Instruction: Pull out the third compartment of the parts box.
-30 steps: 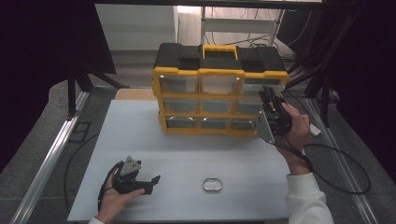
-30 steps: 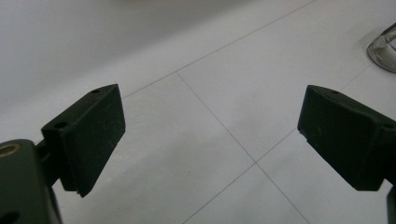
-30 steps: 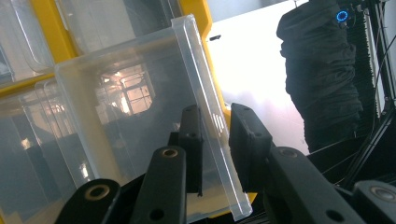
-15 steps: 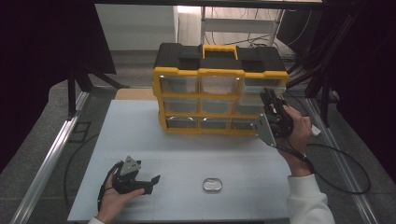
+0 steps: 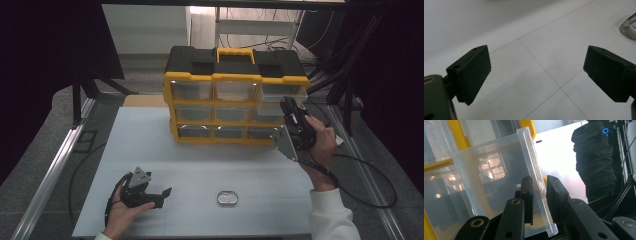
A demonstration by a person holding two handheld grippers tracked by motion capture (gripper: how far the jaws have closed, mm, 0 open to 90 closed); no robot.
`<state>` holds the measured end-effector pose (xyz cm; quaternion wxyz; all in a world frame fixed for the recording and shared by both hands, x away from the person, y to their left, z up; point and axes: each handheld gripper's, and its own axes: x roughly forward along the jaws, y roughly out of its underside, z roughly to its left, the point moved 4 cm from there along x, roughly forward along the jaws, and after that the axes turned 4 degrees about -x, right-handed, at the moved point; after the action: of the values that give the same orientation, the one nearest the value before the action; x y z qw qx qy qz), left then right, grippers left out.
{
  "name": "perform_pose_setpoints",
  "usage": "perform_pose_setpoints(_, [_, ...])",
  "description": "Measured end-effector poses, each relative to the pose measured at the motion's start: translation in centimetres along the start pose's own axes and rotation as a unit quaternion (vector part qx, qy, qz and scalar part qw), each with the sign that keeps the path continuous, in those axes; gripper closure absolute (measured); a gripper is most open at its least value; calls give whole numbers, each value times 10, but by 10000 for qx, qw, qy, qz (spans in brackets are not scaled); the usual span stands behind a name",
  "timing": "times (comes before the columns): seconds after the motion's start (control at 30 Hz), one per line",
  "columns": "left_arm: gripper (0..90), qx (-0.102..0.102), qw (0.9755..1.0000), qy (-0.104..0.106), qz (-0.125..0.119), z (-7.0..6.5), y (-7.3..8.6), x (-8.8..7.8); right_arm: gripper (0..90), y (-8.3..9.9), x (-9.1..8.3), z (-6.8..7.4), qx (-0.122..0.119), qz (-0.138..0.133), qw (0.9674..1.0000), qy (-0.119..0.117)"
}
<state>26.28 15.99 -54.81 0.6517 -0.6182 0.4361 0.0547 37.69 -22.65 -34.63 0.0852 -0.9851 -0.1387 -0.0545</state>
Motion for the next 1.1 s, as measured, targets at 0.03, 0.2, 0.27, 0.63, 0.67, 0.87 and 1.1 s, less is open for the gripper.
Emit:
perform_pose_setpoints(0.03, [80, 3, 10000, -2, 1, 0, 0, 0, 763, 0, -1, 0, -14, 9, 10000, -10])
perform_pose_setpoints(0.2, [80, -6, 10000, -3, -9, 0, 0, 0, 763, 0, -2, 1, -27, 26, 10000, -18])
perform_pose_setpoints(0.27, [80, -8, 10000, -1, -12, 0, 0, 0, 763, 0, -2, 1, -36, 16, 10000, -14])
perform_pose_setpoints(0.63, [80, 0, 10000, -1, -3, 0, 0, 0, 763, 0, -5, 2, -58, 35, 10000, -11])
perform_pose_setpoints(0.67, [80, -2, 10000, 0, -3, 0, 0, 0, 763, 0, -5, 3, -55, 20, 10000, -6])
perform_pose_setpoints(0.87, [80, 2, 10000, 5, -6, 0, 0, 0, 764, 0, -7, 3, -74, 18, 10000, -19])
perform_pose_setpoints(1.1, [80, 8, 10000, 5, -3, 0, 0, 0, 763, -1, -8, 3, -61, 46, 10000, -1])
